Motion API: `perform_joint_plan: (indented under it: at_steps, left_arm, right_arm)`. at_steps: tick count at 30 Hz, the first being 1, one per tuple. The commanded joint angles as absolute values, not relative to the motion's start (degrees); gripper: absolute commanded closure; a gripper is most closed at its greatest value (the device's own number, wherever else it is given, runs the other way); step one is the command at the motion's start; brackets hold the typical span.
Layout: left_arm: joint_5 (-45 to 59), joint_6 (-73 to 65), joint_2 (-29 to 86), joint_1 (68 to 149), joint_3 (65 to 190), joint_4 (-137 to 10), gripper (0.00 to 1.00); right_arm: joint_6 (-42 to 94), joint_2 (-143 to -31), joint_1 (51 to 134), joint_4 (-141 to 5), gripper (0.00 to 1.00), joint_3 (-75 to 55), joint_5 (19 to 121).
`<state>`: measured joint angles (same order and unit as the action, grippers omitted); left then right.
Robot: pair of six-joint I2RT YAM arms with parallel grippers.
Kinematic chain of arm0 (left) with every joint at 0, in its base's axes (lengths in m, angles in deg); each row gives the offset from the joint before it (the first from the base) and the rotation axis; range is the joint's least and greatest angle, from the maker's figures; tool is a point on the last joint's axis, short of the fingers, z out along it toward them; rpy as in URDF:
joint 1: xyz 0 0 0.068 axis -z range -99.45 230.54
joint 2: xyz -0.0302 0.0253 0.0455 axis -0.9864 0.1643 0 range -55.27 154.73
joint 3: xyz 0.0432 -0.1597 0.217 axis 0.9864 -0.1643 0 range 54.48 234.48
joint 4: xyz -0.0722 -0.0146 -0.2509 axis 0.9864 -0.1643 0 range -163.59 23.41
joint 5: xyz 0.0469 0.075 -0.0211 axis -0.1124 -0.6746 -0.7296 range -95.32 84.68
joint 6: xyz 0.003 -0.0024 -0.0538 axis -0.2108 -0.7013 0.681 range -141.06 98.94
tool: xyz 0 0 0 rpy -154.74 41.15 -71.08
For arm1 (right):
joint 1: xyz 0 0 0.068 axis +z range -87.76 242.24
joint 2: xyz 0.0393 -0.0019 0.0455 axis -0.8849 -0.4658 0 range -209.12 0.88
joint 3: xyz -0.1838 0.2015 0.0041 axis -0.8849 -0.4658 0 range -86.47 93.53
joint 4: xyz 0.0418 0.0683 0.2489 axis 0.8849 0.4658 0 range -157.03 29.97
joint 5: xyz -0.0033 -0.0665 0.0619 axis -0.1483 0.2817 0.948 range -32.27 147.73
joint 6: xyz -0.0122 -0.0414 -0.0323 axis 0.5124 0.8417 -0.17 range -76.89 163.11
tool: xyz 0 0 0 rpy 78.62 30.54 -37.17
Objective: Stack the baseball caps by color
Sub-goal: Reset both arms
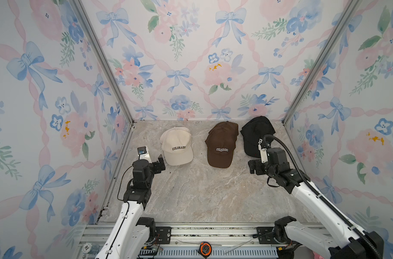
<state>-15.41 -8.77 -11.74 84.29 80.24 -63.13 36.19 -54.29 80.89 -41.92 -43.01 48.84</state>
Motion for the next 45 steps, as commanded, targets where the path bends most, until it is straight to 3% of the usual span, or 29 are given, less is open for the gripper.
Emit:
perform_joint_plan:
  at_steps: [1, 16, 31, 41, 45]
  left_arm:
    - [-17.4, -13.4, -11.1, 84.7, 78.2, -55.0, 0.02]
    - [-17.5, -17.7, -0.9, 82.9, 70.0, -36.1, 0.02]
    - [-13.8, -16.1, 21.6, 81.7, 68.8, -12.9, 0.02]
    - [-14.7, -17.5, 33.1, 82.1, 68.2, 0.7, 0.02]
    - [-14.7, -17.9, 33.3, 82.4, 68.7, -0.3, 0.02]
  right_arm:
    - [39.0, -49.6, 78.5, -52.0, 0.04, -48.1, 47.8]
    - [39.0, -52.9, 71.0, -77.2, 0.04, -63.1, 42.7]
    - [40.4, -70.9, 65.3, -101.8, 0.04, -66.4, 44.6]
    - [41.6, -87.7, 63.4, -123.3, 0.04, -66.7, 52.8]
    - [42.5, -87.2, 63.4, -118.5, 0.04, -64.7, 54.9]
